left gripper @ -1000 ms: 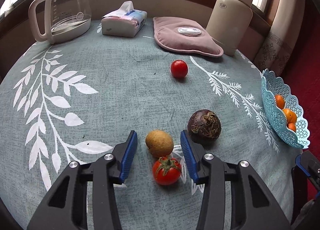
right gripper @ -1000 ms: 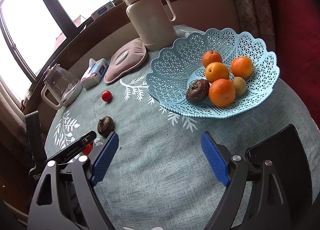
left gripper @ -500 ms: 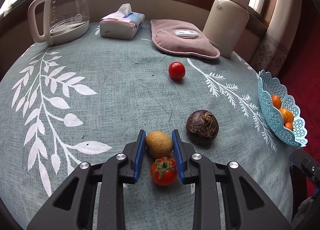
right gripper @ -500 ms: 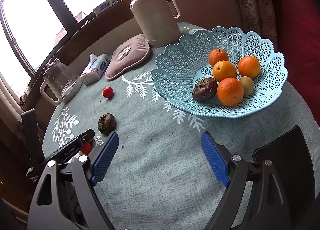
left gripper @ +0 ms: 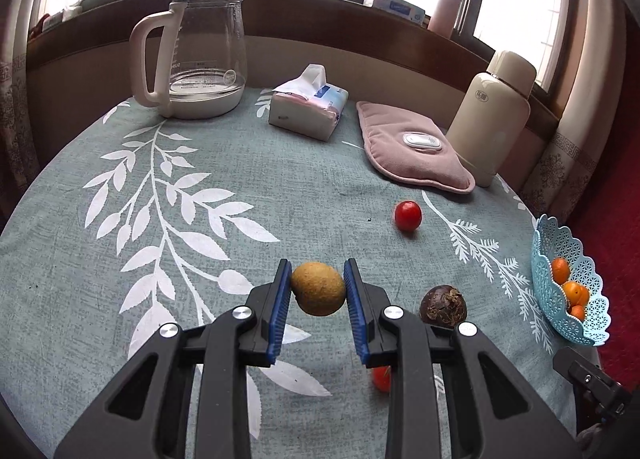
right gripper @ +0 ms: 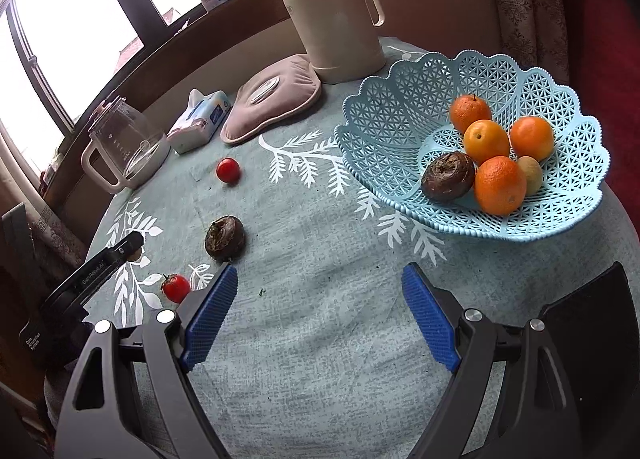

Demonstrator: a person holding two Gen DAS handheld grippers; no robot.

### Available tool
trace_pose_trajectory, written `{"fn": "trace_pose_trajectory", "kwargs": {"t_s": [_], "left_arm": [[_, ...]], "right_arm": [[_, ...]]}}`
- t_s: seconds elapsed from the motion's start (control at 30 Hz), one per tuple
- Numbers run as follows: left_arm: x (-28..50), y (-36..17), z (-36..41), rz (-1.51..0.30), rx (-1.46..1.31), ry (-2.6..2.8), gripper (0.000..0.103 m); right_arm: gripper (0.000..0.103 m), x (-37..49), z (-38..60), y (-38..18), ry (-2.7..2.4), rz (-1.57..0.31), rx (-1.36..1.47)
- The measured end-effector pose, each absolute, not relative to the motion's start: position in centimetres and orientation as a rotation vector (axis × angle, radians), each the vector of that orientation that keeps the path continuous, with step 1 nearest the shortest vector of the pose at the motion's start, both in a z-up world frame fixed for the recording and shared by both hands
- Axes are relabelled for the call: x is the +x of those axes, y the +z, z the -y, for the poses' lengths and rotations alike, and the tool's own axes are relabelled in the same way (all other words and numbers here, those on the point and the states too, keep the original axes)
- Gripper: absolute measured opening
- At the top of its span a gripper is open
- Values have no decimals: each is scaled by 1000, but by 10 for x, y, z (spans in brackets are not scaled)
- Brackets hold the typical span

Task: Organize fruits
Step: 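Close the left tool on the tan fruit and lift it, then grasp the red tomato with the right tool while the left tool holds the tan fruit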

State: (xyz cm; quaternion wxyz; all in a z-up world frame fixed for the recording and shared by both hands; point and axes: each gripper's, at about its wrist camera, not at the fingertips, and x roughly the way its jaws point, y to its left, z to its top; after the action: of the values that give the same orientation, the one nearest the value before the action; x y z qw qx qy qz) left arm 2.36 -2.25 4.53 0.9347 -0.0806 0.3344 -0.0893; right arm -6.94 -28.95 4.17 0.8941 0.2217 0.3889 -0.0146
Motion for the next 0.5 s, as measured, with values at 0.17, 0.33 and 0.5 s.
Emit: {"fn": "trace_pose_trajectory", "kwargs": {"t_s": [0.17,0.33,0.5], "left_arm": [[24,50,4,-661,-184,-118,27],[24,51,-10,-648,-203,-70,27],[24,51,-18,-645,-222,-47,27]], "right_arm": [[86,-58,265,39,16,-828,424],[86,-42,227,33,103,-858,362],[86,-27,194,31,196,-873,324]]}}
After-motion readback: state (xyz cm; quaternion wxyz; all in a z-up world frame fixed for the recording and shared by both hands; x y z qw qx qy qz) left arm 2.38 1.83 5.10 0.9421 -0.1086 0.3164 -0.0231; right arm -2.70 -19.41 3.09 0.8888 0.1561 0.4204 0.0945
